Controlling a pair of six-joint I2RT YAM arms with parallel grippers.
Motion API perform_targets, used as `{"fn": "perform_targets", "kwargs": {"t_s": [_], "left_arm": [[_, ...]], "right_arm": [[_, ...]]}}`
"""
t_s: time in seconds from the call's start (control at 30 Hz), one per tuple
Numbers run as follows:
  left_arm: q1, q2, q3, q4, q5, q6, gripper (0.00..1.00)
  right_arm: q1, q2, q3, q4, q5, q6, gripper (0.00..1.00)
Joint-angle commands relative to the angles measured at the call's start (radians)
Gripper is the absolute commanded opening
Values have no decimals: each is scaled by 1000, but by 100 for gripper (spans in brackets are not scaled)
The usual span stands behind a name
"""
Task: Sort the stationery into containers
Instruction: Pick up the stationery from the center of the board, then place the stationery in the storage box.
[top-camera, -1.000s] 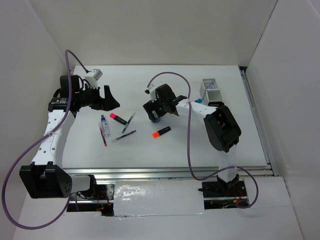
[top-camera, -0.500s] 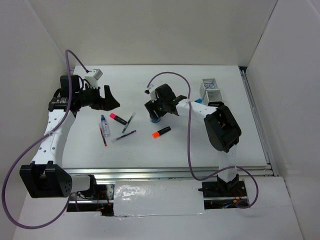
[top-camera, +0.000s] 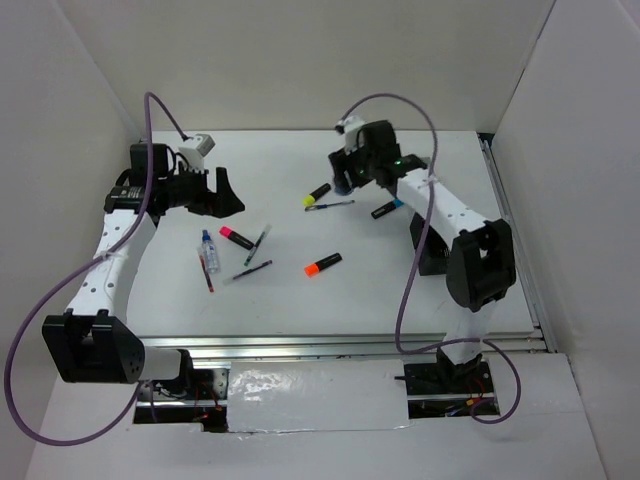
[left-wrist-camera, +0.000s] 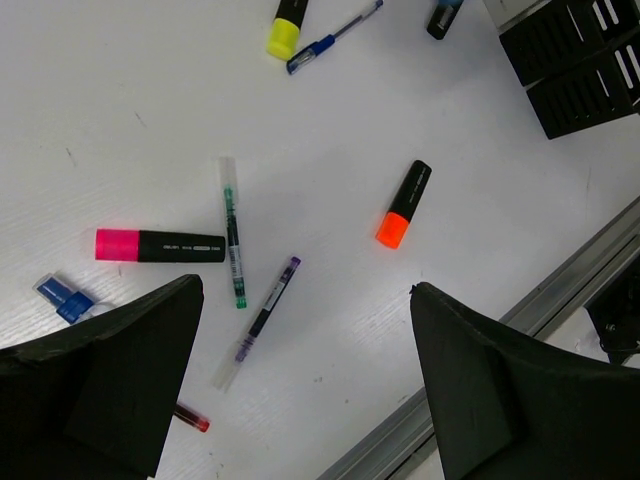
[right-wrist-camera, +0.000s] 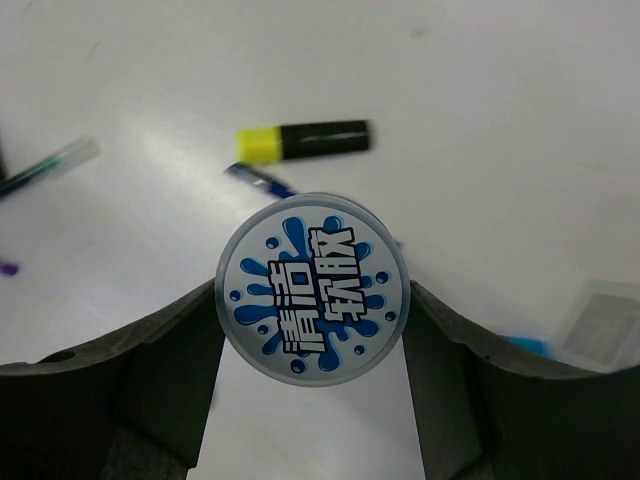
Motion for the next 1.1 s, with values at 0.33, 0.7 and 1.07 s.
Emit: {"fn": "perform_targets", "kwargs": {"t_s": [0.33, 0.7, 1.07], "left_arm": [[-91, 21, 26, 25, -60, 75, 96], [-102, 52, 40, 14, -83, 81, 96], [-102, 55, 23, 19, -84, 81, 96]], "right_arm": [[-416, 38, 334, -59, -63, -64, 45], [-518, 121, 349, -41, -142, -21, 45], [-529, 162, 334, -41, -145, -28, 45]]}}
